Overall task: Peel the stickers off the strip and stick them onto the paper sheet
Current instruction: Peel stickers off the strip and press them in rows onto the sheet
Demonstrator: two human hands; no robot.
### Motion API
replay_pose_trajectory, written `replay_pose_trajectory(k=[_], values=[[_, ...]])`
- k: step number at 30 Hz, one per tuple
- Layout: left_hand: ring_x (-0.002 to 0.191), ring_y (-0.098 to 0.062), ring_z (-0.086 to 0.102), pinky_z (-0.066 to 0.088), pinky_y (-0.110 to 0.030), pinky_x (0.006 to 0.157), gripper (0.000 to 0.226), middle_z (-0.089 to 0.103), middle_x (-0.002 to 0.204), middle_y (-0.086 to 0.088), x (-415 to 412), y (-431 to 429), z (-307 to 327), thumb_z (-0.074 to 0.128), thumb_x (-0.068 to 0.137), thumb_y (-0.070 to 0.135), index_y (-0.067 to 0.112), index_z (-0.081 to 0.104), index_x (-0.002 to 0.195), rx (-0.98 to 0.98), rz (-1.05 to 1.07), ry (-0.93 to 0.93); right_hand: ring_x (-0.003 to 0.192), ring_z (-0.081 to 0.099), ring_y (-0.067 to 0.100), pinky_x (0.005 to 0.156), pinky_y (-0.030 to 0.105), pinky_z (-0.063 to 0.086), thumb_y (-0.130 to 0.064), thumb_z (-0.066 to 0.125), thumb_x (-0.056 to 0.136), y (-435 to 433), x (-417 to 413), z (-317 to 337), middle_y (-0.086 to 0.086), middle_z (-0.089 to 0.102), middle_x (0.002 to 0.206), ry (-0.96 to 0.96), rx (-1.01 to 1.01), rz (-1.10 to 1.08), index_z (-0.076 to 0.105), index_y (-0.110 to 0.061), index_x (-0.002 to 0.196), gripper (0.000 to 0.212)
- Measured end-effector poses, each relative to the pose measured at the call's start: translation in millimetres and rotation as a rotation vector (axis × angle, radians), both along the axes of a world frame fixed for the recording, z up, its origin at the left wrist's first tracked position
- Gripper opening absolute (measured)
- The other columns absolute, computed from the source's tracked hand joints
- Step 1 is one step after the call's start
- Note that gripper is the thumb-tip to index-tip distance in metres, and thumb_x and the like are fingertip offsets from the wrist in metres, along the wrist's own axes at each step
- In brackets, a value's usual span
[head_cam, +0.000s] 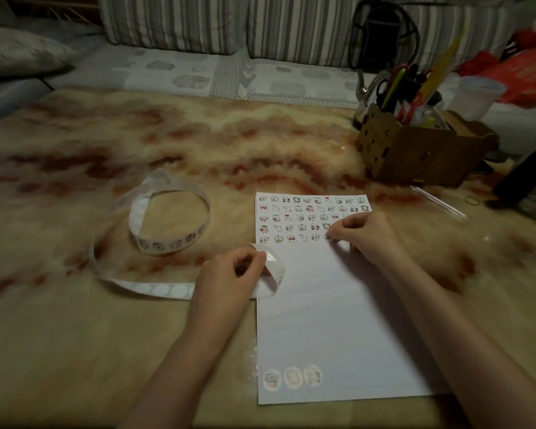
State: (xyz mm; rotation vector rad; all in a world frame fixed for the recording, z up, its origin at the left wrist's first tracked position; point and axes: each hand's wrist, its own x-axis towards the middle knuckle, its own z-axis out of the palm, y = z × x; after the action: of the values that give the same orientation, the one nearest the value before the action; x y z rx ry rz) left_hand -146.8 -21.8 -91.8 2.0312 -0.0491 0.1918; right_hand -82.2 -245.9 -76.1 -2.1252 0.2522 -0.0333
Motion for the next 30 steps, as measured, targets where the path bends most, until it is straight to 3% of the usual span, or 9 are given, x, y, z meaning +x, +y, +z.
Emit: replay_pose_trajectory(k=[4, 7, 9, 15, 20, 26, 30], values=[[0.065, 0.002, 0.062, 0.045, -0.021, 0.065, 0.025, 0.066, 0.063, 0.017, -0.2, 0.1, -0.2, 0.061, 0.089, 0.024, 0.019, 0.066, 0.065, 0.001, -0.002, 0.005, 0.035, 0.040, 0.001, 0.037, 0.015, 0.027, -0.011, 0.070, 0.076, 1.2, 0.4, -4.2, -0.014, 0.062, 0.046, -0.014, -0.013, -0.007, 0.073, -0.016, 0.064, 0.013], [0.066, 0.001, 0.063, 0.045, -0.021, 0.065, 0.024, 0.067, 0.064, 0.017, 0.1, 0.3, -0.3, 0.061, 0.089, 0.024, 0.018, 0.067, 0.066, -0.001, -0.001, 0.007, 0.059, 0.056, 0.007, 0.056, 0.023, 0.039, -0.013, 0.072, 0.073, 1.2, 1.5, -8.5, -0.007, 0.070, 0.060, -0.046, -0.023, -0.027, 0.070, -0.018, 0.059, 0.015], [0.066, 0.001, 0.063, 0.044, -0.019, 0.064, 0.025, 0.067, 0.064, 0.017, 0.2, 0.3, -0.2, 0.061, 0.089, 0.025, 0.021, 0.066, 0.065, 0.004, -0.003, 0.008, 0.064, 0.057, 0.010, 0.061, 0.028, 0.040, -0.015, 0.073, 0.073, 1.8, 1.6, -10.8, -0.006, 0.069, 0.064, -0.056, -0.053, -0.035, 0.068, -0.020, 0.060, 0.015], [0.066, 0.003, 0.062, 0.041, -0.010, 0.060, 0.025, 0.066, 0.064, 0.019, -1.2, 0.2, 1.9, 0.061, 0.089, 0.023, 0.022, 0.066, 0.064, 0.002, -0.006, -0.001, 0.056, 0.050, 0.008, 0.064, 0.030, 0.042, -0.023, 0.078, 0.071, 1.0, 2.7, -17.6, -0.009, 0.059, 0.059, -0.098, -0.117, -0.032, 0.065, -0.022, 0.066, 0.014], [0.065, 0.002, 0.063, 0.043, -0.018, 0.061, 0.024, 0.066, 0.063, 0.017, -1.1, -0.3, 1.9, 0.061, 0.089, 0.023, 0.022, 0.066, 0.066, 0.009, -0.001, 0.000, 0.050, 0.047, 0.006, 0.059, 0.029, 0.037, -0.023, 0.079, 0.072, -3.6, 4.0, -17.9, -0.008, 0.053, 0.054, -0.108, -0.116, -0.015, 0.062, -0.023, 0.075, 0.018], [0.065, -0.001, 0.063, 0.043, -0.020, 0.062, 0.025, 0.066, 0.063, 0.014, -0.8, 0.1, 1.8, 0.060, 0.089, 0.025, 0.020, 0.065, 0.065, 0.017, -0.002, 0.003, 0.054, 0.049, 0.012, 0.063, 0.029, 0.040, -0.018, 0.072, 0.079, -8.8, 7.2, -21.2, -0.007, 0.052, 0.058, -0.124, -0.160, -0.027, 0.062, -0.025, 0.073, 0.014], [0.065, 0.000, 0.062, 0.042, -0.016, 0.060, 0.024, 0.066, 0.063, 0.016, -0.9, -0.6, 1.7, 0.060, 0.089, 0.025, 0.019, 0.067, 0.067, 0.010, 0.005, 0.005, 0.049, 0.047, 0.005, 0.059, 0.030, 0.037, -0.027, 0.080, 0.072, -7.3, 5.0, -19.6, -0.009, 0.051, 0.056, -0.091, -0.101, 0.004, 0.063, -0.019, 0.078, 0.020]])
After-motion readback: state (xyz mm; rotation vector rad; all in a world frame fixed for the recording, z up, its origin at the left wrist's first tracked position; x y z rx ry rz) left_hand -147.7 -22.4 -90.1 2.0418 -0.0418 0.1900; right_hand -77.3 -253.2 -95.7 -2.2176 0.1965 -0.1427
